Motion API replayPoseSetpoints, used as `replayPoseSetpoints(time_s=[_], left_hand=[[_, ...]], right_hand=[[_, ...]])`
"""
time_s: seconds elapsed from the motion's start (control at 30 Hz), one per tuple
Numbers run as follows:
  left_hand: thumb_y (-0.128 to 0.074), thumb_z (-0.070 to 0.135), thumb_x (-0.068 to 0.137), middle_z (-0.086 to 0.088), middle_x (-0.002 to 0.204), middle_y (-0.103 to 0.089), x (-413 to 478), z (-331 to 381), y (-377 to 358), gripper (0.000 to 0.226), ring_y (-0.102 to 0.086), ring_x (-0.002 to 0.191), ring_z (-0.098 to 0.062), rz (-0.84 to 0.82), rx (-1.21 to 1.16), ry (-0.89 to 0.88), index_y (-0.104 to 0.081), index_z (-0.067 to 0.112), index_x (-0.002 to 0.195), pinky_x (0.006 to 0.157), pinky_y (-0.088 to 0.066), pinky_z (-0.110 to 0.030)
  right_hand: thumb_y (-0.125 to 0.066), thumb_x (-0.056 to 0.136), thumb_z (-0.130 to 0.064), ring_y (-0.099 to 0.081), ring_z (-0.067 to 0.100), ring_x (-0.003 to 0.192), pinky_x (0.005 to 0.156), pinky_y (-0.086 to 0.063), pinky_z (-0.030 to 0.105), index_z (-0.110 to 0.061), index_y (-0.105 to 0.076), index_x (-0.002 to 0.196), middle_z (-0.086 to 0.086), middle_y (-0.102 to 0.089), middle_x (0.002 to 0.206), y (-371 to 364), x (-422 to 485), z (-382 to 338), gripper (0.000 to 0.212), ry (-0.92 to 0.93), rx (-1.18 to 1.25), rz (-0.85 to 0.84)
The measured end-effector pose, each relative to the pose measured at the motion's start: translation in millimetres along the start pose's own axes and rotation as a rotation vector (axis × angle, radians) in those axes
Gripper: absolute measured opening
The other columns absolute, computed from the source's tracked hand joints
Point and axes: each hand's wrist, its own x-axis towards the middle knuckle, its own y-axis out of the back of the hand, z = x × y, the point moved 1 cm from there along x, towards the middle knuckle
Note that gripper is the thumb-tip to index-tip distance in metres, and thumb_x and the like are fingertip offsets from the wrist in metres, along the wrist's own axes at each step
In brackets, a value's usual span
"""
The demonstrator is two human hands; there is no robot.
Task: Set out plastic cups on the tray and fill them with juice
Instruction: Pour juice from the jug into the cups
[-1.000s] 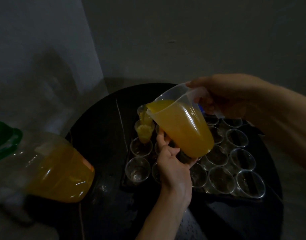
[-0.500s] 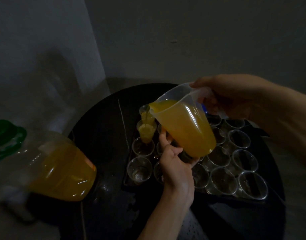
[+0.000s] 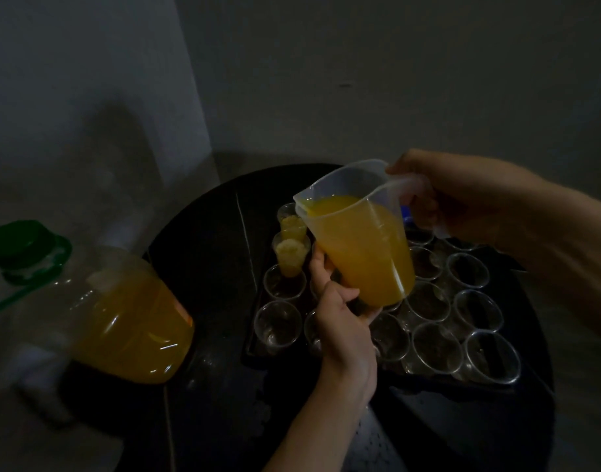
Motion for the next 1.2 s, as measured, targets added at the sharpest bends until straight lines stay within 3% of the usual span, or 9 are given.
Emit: replayPoseSetpoints(time_s=[0.23,0.4,0.57,0.7,0.8,0.97,1.2], left_hand=[[-0.035,0.005,0.089,0.008,0.139,-0.052,-12.3,2.4,11.2,0.069,-0.055,0.121,-0.019,-0.01,0.009,0.004,-0.043,0.044,0.144,0.1,-0.048,-0.06],[-0.035,0.004,0.089,0.014,0.137,-0.05,-24.9,4.6,11.4,0.071,-0.054,0.119,-0.016,0.0,0.029,-0.003,-0.04,0.045,0.147,0.101,-0.046,-0.062],[-0.036,0.005,0.089,0.016,0.137,-0.05,-38.2,3.2,10.0,0.07,-0.053,0.121,-0.016,-0.01,0.046,-0.02,-0.041,0.047,0.146,0.099,-0.048,-0.06],[-0.04,0.008,0.084,0.014,0.138,-0.05,-45.8,2.7,10.6,0.072,-0.054,0.122,-0.016,-0.02,0.045,-0.027,-0.042,0.049,0.144,0.1,-0.048,-0.059],[-0.051,0.019,0.071,0.017,0.135,-0.052,-49.8,3.0,11.4,0.079,-0.054,0.121,-0.015,-0.017,0.026,-0.03,-0.043,0.05,0.143,0.101,-0.047,-0.06],[-0.039,0.006,0.086,0.016,0.136,-0.052,-54.4,-0.6,13.3,0.072,-0.054,0.122,-0.015,0.012,0.033,-0.031,-0.043,0.05,0.141,0.102,-0.046,-0.06],[-0.046,0.016,0.077,0.014,0.144,-0.048,-52.6,-9.5,18.4,0.072,-0.051,0.128,-0.019,0.02,0.014,-0.027,-0.046,0.052,0.139,0.099,-0.048,-0.061]], right_hand=[[-0.061,0.091,-0.031,-0.037,0.008,0.043,0.044,-0.031,0.021,-0.014,-0.057,0.085,-0.003,-0.047,0.049,-6.4,-10.2,10.1,0.019,0.018,0.125,-0.042],[-0.06,0.093,-0.03,-0.038,0.006,0.046,0.05,-0.029,0.022,-0.01,-0.062,0.106,-0.001,-0.051,0.056,-9.4,-23.2,12.7,0.024,0.017,0.155,-0.067],[-0.059,0.093,-0.031,-0.037,0.007,0.044,0.053,-0.028,0.025,-0.01,-0.061,0.106,-0.003,-0.047,0.047,-5.9,-32.2,15.3,0.025,0.018,0.148,-0.067],[-0.062,0.086,-0.042,-0.036,0.011,0.049,0.056,-0.024,0.03,-0.014,-0.061,0.099,0.002,-0.044,0.06,-2.8,-35.5,19.6,0.031,0.027,0.082,-0.054],[-0.06,0.088,-0.04,-0.034,0.011,0.051,0.056,-0.023,0.029,-0.013,-0.06,0.1,0.005,-0.043,0.067,-2.9,-38.3,21.4,0.029,0.044,0.084,-0.048],[-0.061,0.09,-0.036,-0.036,0.01,0.05,0.055,-0.027,0.027,-0.012,-0.062,0.092,0.003,-0.047,0.063,-4.1,-39.2,24.8,0.024,0.048,0.082,-0.05],[-0.061,0.089,-0.038,-0.036,0.012,0.052,0.057,-0.026,0.029,-0.014,-0.061,0.086,0.004,-0.044,0.066,-7.5,-37.8,27.4,0.025,0.022,0.043,-0.037]])
